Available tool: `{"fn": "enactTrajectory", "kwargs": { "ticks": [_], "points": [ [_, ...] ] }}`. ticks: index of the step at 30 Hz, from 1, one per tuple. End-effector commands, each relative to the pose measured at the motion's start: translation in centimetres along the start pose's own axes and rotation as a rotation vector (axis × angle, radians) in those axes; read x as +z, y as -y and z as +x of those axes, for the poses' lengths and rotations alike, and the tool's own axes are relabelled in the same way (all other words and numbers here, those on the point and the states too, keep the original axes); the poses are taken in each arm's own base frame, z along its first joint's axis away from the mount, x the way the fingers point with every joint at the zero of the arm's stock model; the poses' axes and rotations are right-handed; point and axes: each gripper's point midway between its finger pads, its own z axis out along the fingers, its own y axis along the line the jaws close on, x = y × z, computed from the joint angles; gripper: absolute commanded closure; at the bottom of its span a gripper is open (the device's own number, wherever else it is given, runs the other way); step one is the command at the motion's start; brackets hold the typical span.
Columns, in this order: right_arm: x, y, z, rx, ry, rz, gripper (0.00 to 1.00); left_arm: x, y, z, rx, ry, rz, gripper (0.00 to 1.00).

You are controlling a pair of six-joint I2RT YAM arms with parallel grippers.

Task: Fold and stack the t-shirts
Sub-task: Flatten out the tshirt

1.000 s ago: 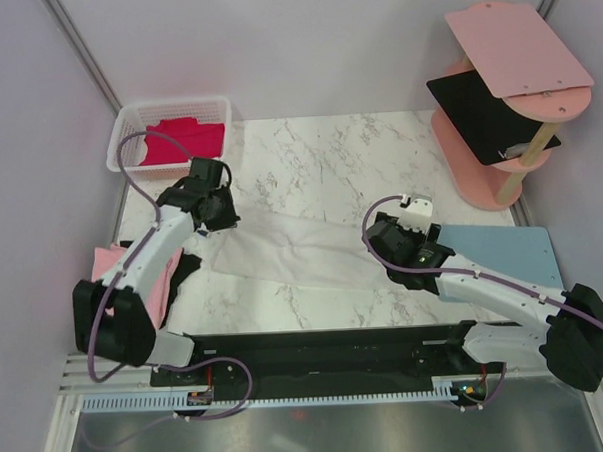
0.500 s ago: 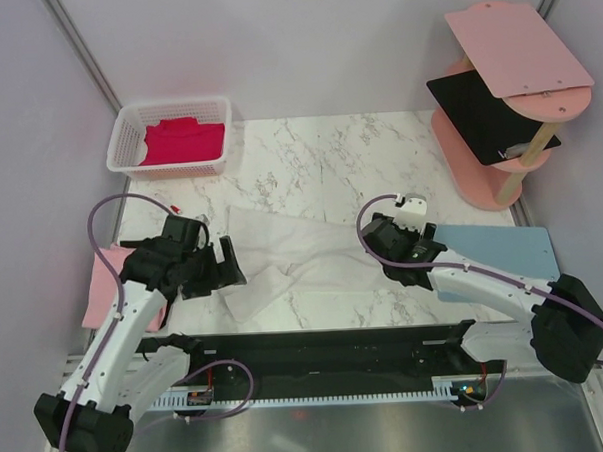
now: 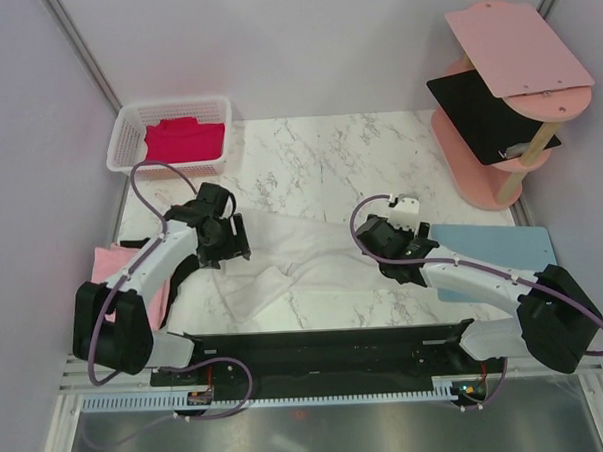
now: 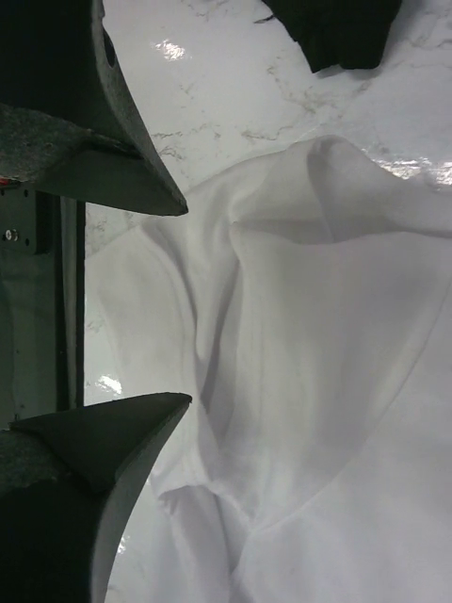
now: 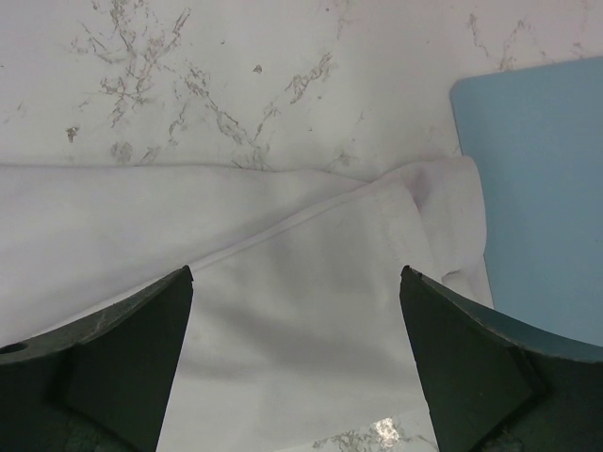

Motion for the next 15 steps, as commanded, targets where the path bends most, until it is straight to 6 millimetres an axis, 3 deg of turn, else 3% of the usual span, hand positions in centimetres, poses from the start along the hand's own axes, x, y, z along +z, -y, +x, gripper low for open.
{"fn": "enactTrajectory", "kwargs": {
  "ticks": [1,12,15],
  "points": [
    [-0.1,-0.6,-1.3,0.028,0.023,-0.021,0.02,0.8,-0.1,-3.8,0.011,0.118,-0.053,0.18],
    [0.5,0.7,-1.2,0.059,0.016,0.002,0.02,5.2,0.7,-3.7,0.02,0.031,-0.057,0.24],
    [0.6,1.4,-1.6,0.064,0.022,0.009,0.02,5.8,0.5,-3.7,0.023,0.023,-0.069,0.4]
  ]
}}
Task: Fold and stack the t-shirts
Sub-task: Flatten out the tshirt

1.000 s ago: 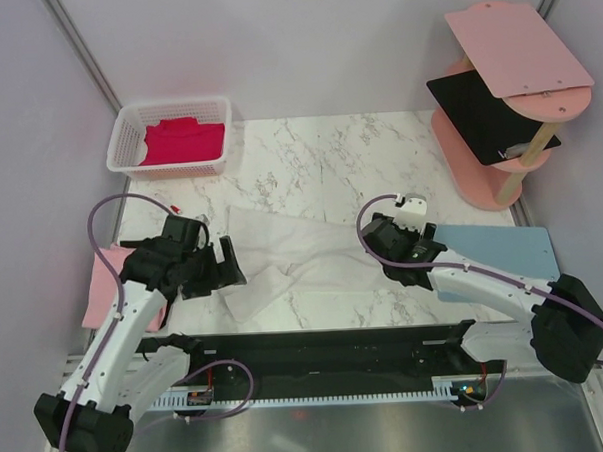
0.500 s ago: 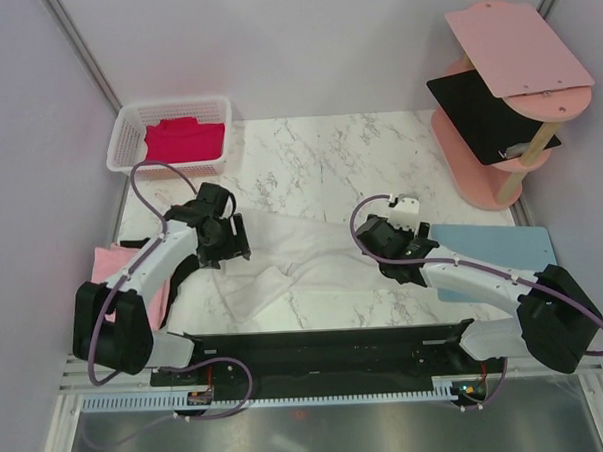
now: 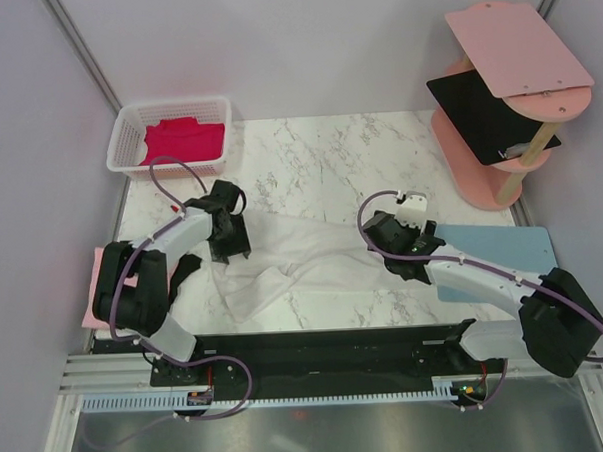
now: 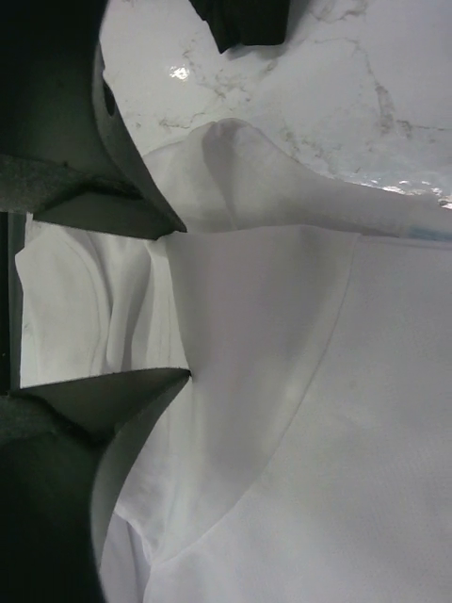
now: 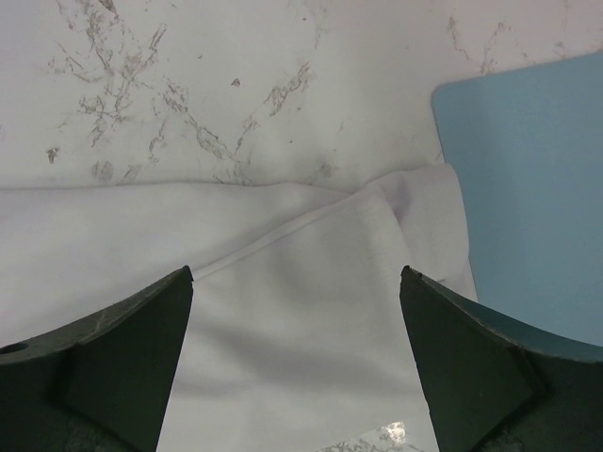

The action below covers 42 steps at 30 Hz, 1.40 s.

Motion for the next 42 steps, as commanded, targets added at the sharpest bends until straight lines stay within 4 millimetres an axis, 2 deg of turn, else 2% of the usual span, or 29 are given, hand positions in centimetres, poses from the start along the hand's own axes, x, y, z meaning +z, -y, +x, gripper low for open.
{"fn": "enactTrajectory", "kwargs": {
  "ticks": [1,2,3,6,15,17,18,21,23,28,33,37,39,40,42],
  "points": [
    [-0.1,0.6,-1.3,0.036,0.032,-0.01,0.02,0.2,0.8,-2.1,0.017,0.056,0.017,0.75],
    [0.0,0.9,-1.5,0.041,0.036,-0.003,0.02,0.1,0.8,-2.3,0.015,0.061,0.016,0.94],
    [-0.1,1.0,-1.7,0.046,0.041,-0.005,0.02,-0.2,0.9,-2.6,0.014,0.071,0.022,0.98],
    [-0.2,1.6,-2.5,0.056,0.054,0.003,0.02,-1.9,1.7,-4.2,0.014,0.129,0.052,0.98],
    [0.4,4.4,-4.2,0.094,0.072,0.065,0.02,-8.9,4.2,-12.7,0.006,0.362,0.135,0.98],
    [0.9,5.0,-4.3,0.106,0.064,0.079,0.02,-9.3,3.9,-13.8,-0.01,0.377,0.132,0.98],
    [1.0,5.1,-4.1,0.103,0.051,0.074,0.02,-10.0,4.0,-14.7,-0.014,0.395,0.145,0.98],
    [1.8,4.9,-3.5,0.105,0.016,0.043,0.03,-10.3,3.2,-16.4,-0.043,0.404,0.156,0.98],
    [2.5,4.5,-3.1,0.104,0.0,0.022,0.04,-10.2,3.0,-16.8,-0.045,0.401,0.158,0.98],
    [3.6,1.4,-1.8,0.07,-0.054,-0.113,0.07,-9.8,2.1,-17.7,-0.051,0.399,0.14,0.98],
    [4.8,0.2,-1.5,0.087,-0.063,-0.124,0.12,-9.3,1.7,-18.0,-0.052,0.386,0.138,0.98],
    [5.0,1.0,-1.3,0.138,-0.082,-0.072,0.17,-9.1,1.6,-17.9,-0.048,0.382,0.134,0.98],
    [4.9,1.5,-0.9,0.159,-0.094,-0.067,0.28,-8.9,1.5,-17.7,-0.043,0.376,0.129,0.98],
    [4.7,1.8,-1.3,0.181,-0.082,-0.066,0.29,-8.9,1.4,-17.7,-0.041,0.375,0.128,0.98],
    [4.7,2.7,-0.6,0.214,-0.084,-0.051,0.32,-8.9,1.4,-17.7,-0.038,0.375,0.128,0.98]
  ]
}}
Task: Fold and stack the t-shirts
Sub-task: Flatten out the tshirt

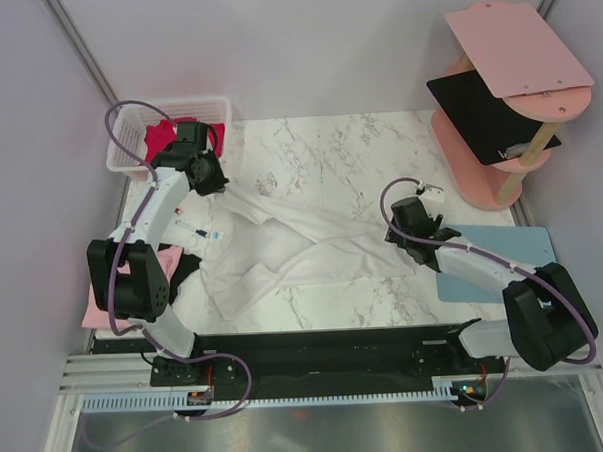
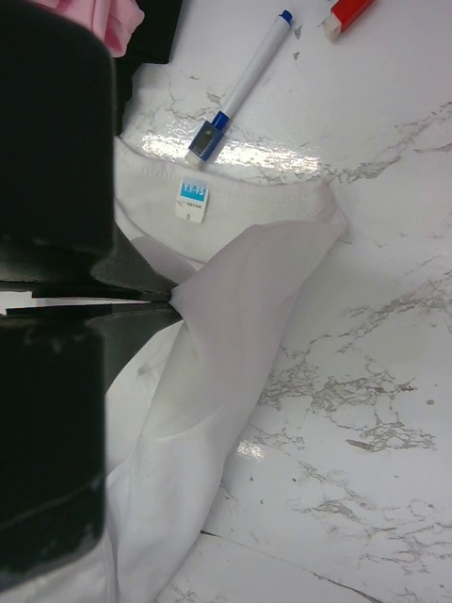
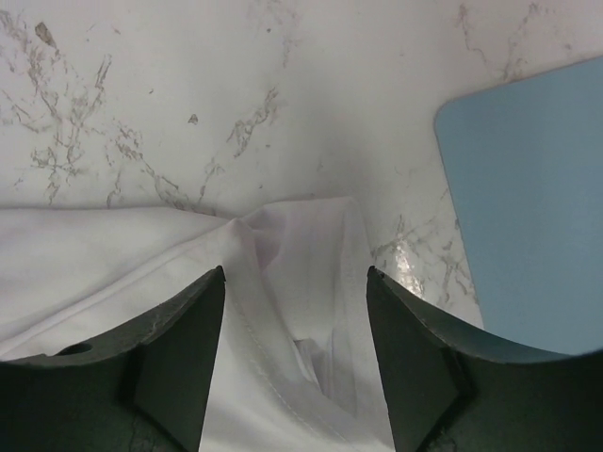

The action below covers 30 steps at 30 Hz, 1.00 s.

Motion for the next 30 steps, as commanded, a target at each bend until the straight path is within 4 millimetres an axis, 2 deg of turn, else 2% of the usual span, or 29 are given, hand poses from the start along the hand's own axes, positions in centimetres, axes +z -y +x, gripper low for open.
{"fn": "enactTrajectory", "kwargs": {
  "ticks": [1,7,9,11,14,15,16,22,25,27,28,29,30],
  "points": [
    [-0.6,1.3,-0.8,0.122,0.043,-0.004,0.31,-0.7,0.2,-1.4,0.04,0.034,0.014,0.98],
    [0.3,3.1,0.0,0.215,0.018,-0.025,0.32,-0.3,0.5,-1.1,0.038,0.015,0.026,0.98],
    [0.7,3.2,0.3,0.237,0.007,-0.049,0.38,-0.2,0.5,-0.9,0.039,0.009,0.029,0.98],
    [1.1,2.5,0.5,0.269,-0.002,-0.115,0.41,-0.3,0.5,-1.0,0.039,0.013,0.029,0.98],
    [1.0,1.0,0.3,0.279,0.002,-0.199,0.57,-0.2,0.4,-1.0,0.044,0.015,0.023,0.98],
    [0.9,0.7,0.1,0.277,0.005,-0.219,0.59,-0.2,0.3,-1.0,0.045,0.014,0.021,0.98],
    [0.7,0.1,-0.3,0.274,0.014,-0.251,0.59,-0.3,0.3,-1.0,0.047,0.013,0.02,0.98],
    [-0.2,-0.8,-2.1,0.261,0.035,-0.283,0.55,0.0,0.2,-0.8,0.046,0.007,0.018,0.98],
    [-0.2,-1.1,-2.2,0.256,0.036,-0.297,0.54,0.2,0.3,-0.7,0.044,0.002,0.019,0.98],
    [0.3,-1.5,-1.6,0.247,0.016,-0.313,0.58,0.2,0.4,-0.6,0.043,-0.003,0.023,0.98],
    [0.5,-1.7,-1.4,0.246,0.006,-0.321,0.64,0.3,0.3,-0.6,0.045,-0.004,0.021,0.98],
    [0.6,-2.0,-1.2,0.242,-0.004,-0.334,0.79,0.3,0.3,-0.7,0.045,-0.002,0.021,0.98],
    [0.8,-2.3,-1.0,0.243,-0.009,-0.353,0.88,0.1,0.3,-0.8,0.046,0.001,0.02,0.98]
  ]
}}
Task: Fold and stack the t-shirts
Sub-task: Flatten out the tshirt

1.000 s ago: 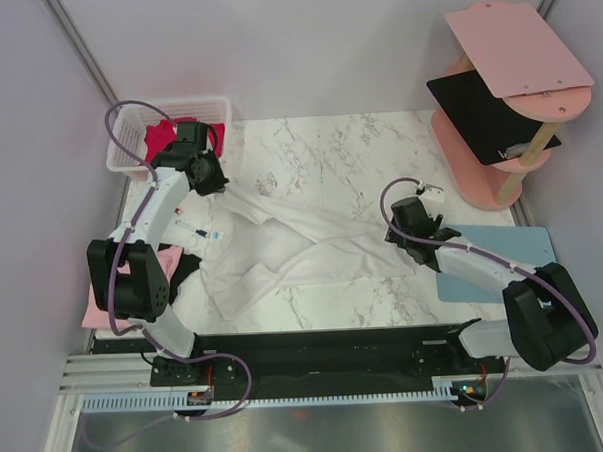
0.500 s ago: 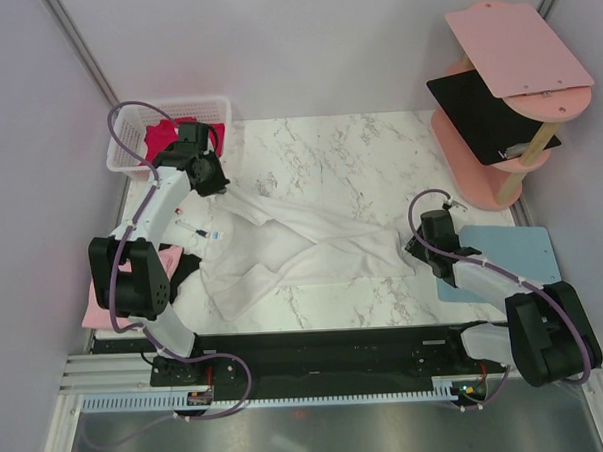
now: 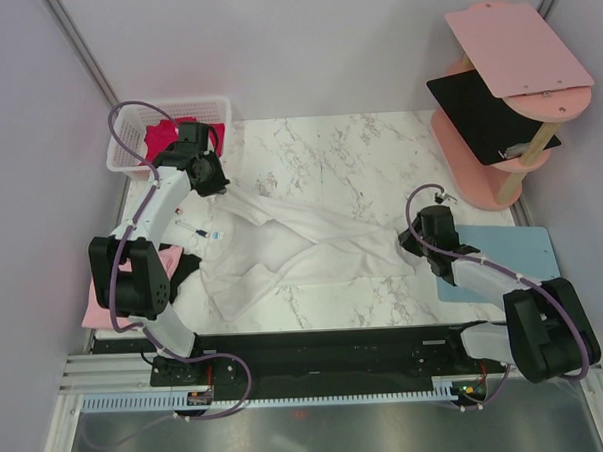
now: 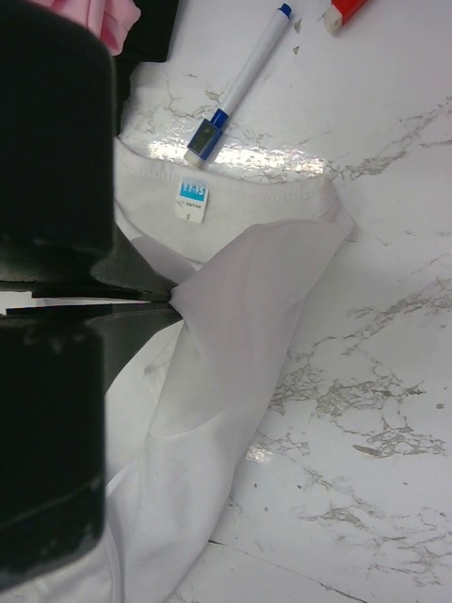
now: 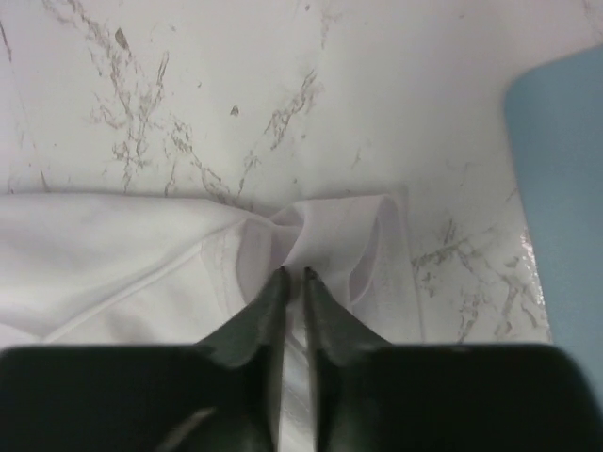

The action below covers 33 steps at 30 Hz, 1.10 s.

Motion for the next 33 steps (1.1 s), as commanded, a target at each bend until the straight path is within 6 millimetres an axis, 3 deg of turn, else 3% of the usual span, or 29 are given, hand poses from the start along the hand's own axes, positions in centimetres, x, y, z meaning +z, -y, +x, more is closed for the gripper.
{"fn": "enactTrajectory", "kwargs": {
  "ticks": [1,2,9,12,22,23,25,27,33],
  "points": [
    [0.8,-2.7,-1.1,0.0,0.014,-0.112,0.96,-0.5,0.3,-1.3,0.036,0.027,0.017,0.98],
    [0.7,-2.9,-1.2,0.0,0.017,-0.12,1.0,-0.6,0.3,-1.4,0.037,0.03,0.014,0.98],
    [-0.9,-5.0,-4.7,-0.034,0.103,-0.155,1.0,-1.7,0.1,-2.6,0.051,0.067,0.003,0.98],
    [-1.5,-6.0,-5.3,-0.055,0.1,-0.185,1.0,-1.8,0.0,-2.7,0.054,0.071,-0.002,0.98],
    [-1.2,-4.2,-3.2,-0.086,0.037,-0.143,0.93,-1.6,-0.2,-2.4,0.058,0.06,-0.008,0.98],
    [-1.3,-4.3,-3.4,-0.088,0.048,-0.144,0.88,-1.6,-0.2,-2.4,0.059,0.06,-0.008,0.98],
    [-1.4,-4.0,-3.7,-0.101,0.055,-0.118,0.62,-1.6,-0.2,-2.4,0.062,0.061,-0.011,0.98],
    [-1.4,-3.9,-4.0,-0.122,0.045,-0.102,0.52,-1.6,-0.3,-2.3,0.063,0.054,-0.014,0.98],
    [-1.4,-4.2,-3.9,-0.119,0.047,-0.127,0.48,-1.4,-0.3,-2.1,0.061,0.048,-0.012,0.98]
  ]
}}
